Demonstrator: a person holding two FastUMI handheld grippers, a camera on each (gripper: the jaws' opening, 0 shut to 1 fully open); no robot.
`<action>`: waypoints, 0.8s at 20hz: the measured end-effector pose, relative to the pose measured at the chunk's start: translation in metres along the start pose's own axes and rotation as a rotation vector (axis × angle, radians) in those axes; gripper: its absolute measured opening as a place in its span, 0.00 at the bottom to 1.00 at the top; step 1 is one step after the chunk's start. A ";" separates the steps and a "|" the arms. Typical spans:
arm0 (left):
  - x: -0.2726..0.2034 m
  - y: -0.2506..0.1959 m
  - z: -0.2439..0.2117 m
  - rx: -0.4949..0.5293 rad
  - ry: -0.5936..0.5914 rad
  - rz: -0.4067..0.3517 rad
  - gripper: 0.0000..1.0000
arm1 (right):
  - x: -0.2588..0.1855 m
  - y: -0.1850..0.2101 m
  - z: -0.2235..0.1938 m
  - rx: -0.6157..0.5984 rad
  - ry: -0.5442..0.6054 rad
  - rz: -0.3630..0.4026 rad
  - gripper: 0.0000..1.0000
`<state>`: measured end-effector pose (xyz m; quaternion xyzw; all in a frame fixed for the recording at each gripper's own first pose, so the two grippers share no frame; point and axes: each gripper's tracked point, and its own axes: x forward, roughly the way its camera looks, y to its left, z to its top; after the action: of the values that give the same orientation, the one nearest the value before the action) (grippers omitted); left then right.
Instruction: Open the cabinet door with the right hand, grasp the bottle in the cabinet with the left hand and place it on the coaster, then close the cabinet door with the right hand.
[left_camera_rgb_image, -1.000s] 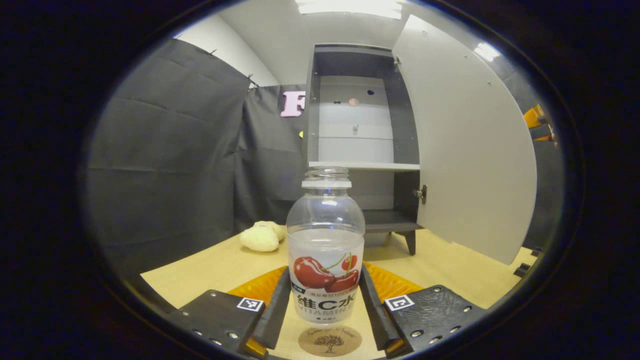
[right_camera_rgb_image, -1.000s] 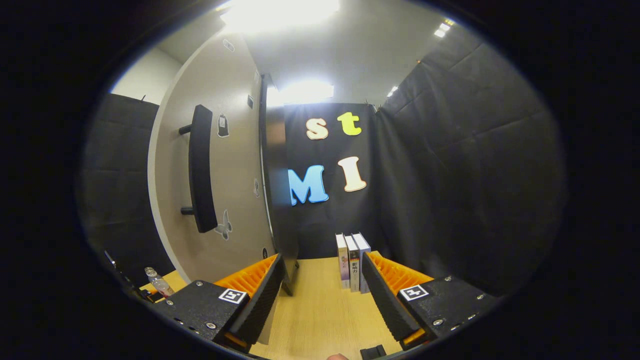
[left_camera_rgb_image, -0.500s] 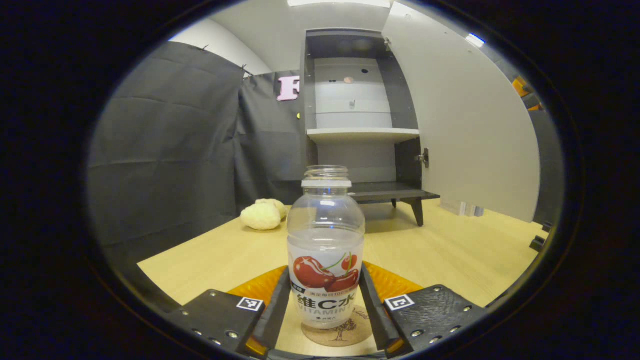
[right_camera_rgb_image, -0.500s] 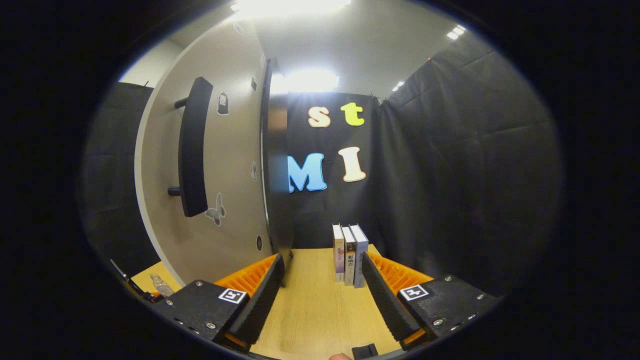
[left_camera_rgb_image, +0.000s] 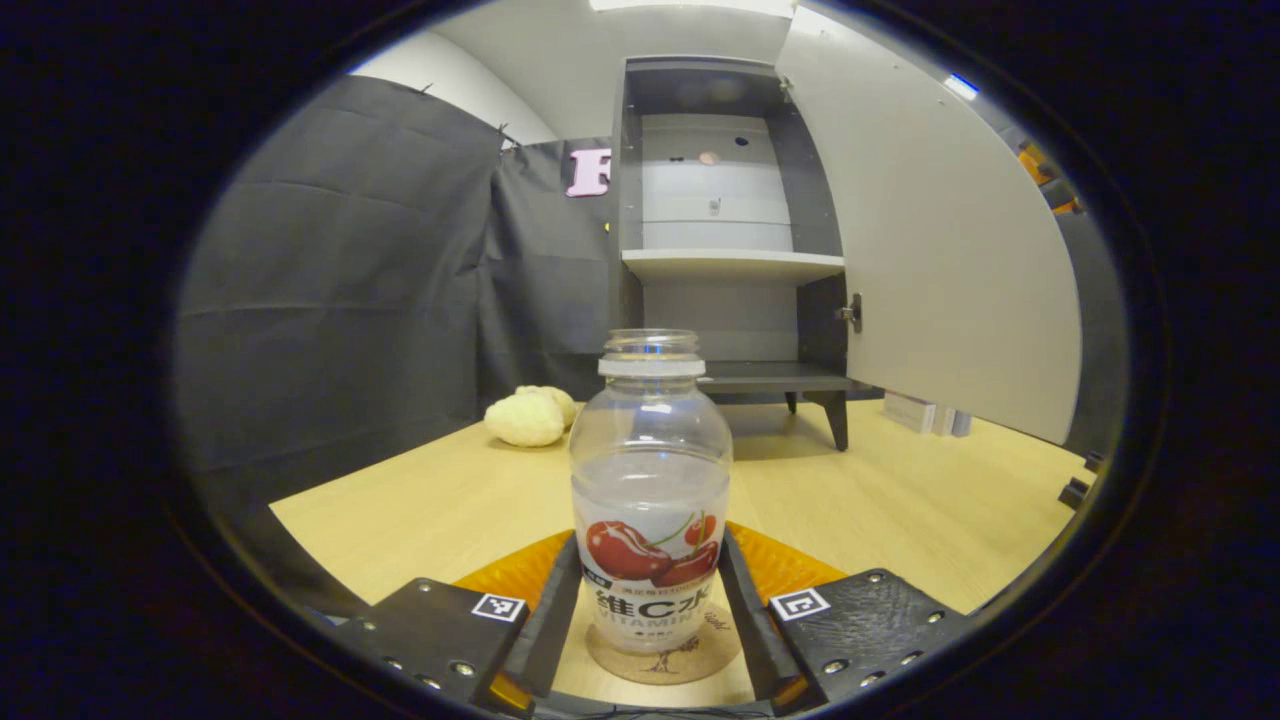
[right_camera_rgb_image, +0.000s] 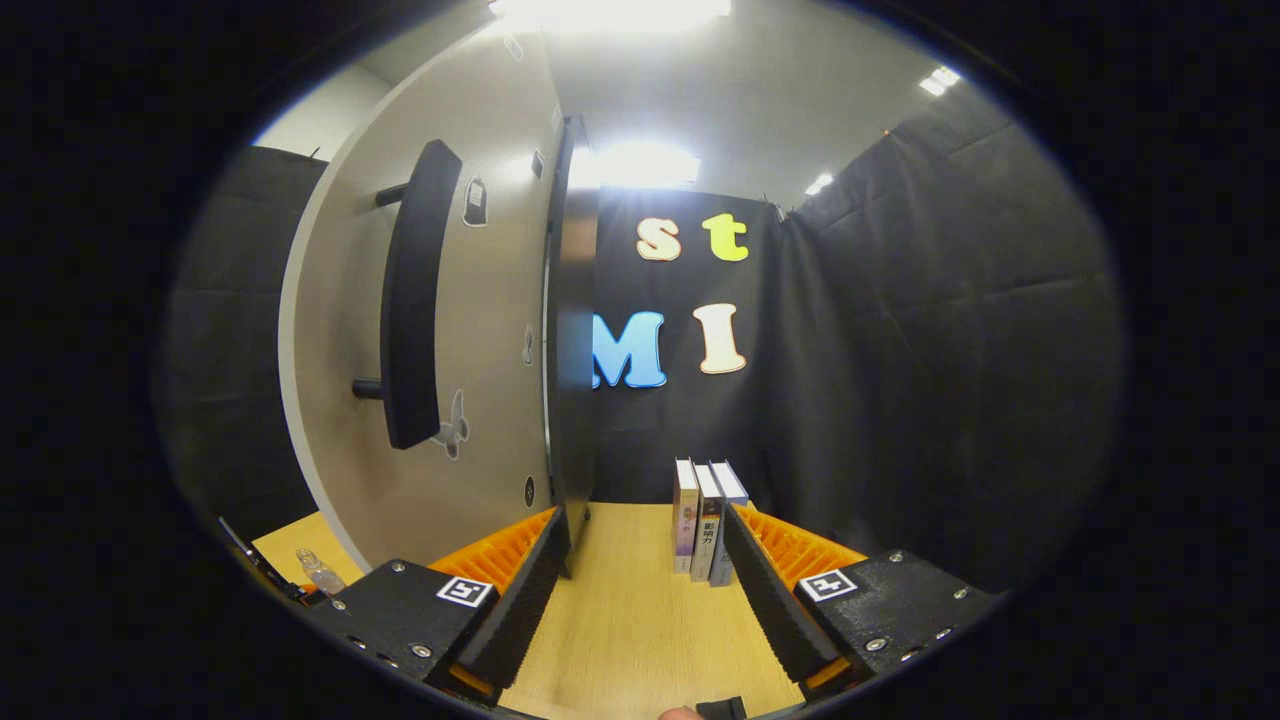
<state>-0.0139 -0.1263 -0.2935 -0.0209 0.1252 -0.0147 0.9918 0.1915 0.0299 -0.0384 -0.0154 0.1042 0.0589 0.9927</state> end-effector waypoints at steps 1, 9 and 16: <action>0.000 -0.001 0.000 -0.001 0.003 0.000 0.73 | 0.001 0.001 0.001 -0.002 -0.005 0.002 0.95; -0.016 0.001 -0.001 0.027 0.031 0.042 0.79 | 0.004 0.013 0.009 0.015 -0.025 0.042 0.95; -0.034 0.004 0.060 0.038 -0.010 0.055 0.83 | 0.012 0.019 0.021 0.080 -0.049 0.088 0.95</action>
<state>-0.0320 -0.1192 -0.2276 0.0014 0.1205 0.0101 0.9927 0.2056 0.0506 -0.0208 0.0306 0.0828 0.0988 0.9912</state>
